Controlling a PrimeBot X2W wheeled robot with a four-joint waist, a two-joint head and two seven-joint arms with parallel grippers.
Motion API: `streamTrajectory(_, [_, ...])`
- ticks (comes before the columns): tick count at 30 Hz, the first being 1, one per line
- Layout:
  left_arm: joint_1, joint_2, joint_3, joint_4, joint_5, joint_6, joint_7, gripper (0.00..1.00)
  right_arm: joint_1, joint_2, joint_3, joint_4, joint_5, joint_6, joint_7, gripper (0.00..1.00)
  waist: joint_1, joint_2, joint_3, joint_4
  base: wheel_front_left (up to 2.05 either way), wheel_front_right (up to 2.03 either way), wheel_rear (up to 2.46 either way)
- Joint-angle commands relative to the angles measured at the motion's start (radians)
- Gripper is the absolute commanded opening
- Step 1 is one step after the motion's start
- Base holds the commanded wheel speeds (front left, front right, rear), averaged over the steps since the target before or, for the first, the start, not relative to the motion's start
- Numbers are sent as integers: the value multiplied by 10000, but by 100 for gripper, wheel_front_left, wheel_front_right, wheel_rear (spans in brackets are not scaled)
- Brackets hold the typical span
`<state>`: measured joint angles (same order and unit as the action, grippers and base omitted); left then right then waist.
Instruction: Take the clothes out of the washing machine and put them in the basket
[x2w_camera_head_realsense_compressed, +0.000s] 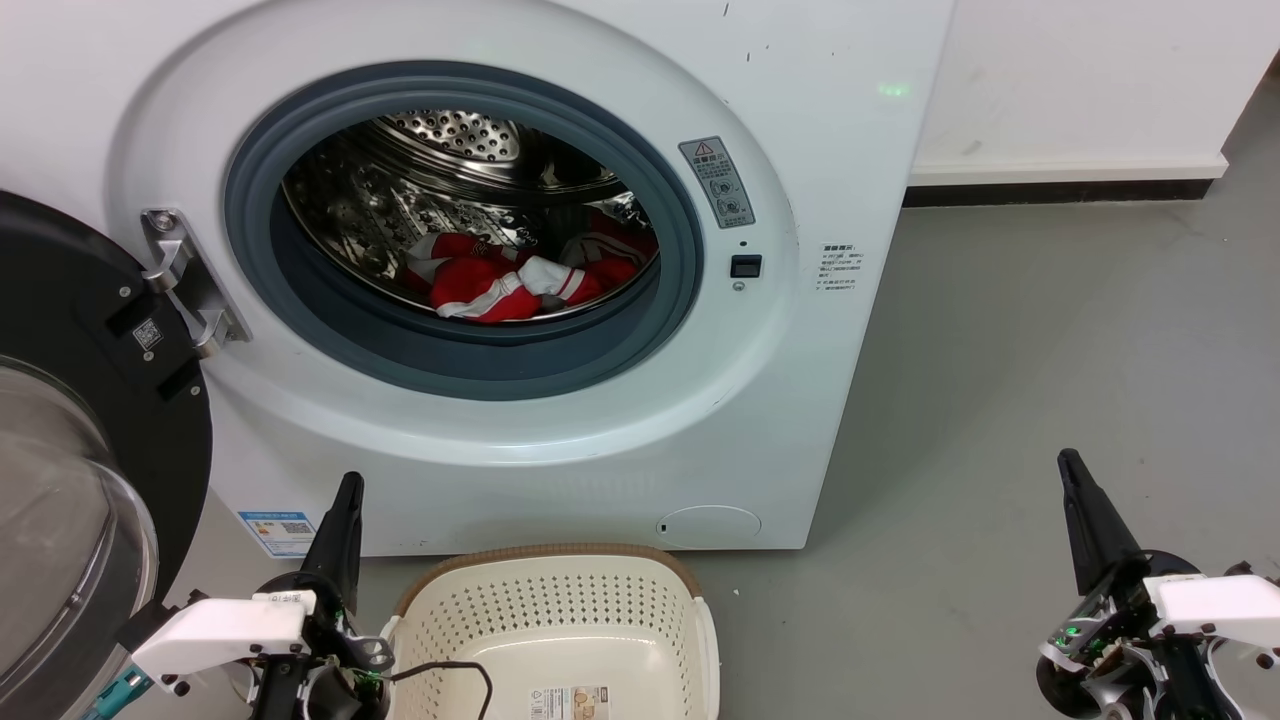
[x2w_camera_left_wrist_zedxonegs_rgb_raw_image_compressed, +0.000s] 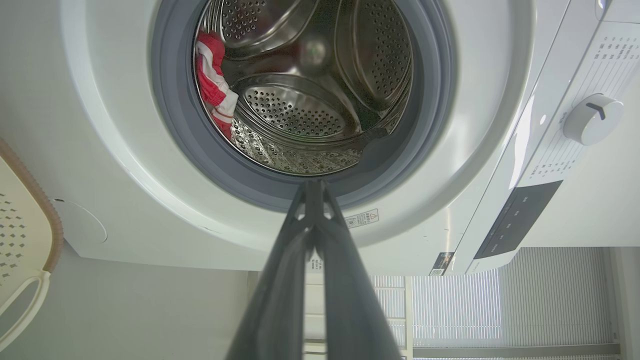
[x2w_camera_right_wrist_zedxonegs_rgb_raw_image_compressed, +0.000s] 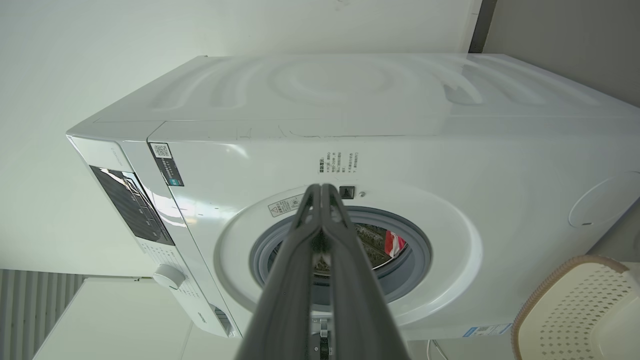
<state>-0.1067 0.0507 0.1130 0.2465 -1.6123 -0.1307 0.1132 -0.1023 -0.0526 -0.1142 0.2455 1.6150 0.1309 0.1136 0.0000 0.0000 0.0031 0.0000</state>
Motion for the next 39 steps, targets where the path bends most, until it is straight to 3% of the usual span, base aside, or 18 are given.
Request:
streamTrajectory(1, [-52, -18, 32, -10, -13, -24, 38, 0, -133, 39, 5, 15, -44, -3, -13, 0, 0, 0, 0, 0, 0, 0, 0])
streamTrajectory(25, [-53, -18, 32, -10, -13, -24, 38, 0, -134, 39, 5, 15, -44, -3, -14, 0, 0, 0, 0, 0, 0, 0, 0])
streamTrajectory(26, [0, 0, -1, -1, 1, 0, -1, 100, 0, 0, 0, -1, -1, 0, -1, 100, 0, 0, 0, 0, 0, 0, 0])
streamTrajectory(39, [10, -6, -510, -100, 441, 1, -561, 100, 308, 5, 277, -230, -491, -2, -555, 100, 0, 0, 7, 12, 0, 0, 0])
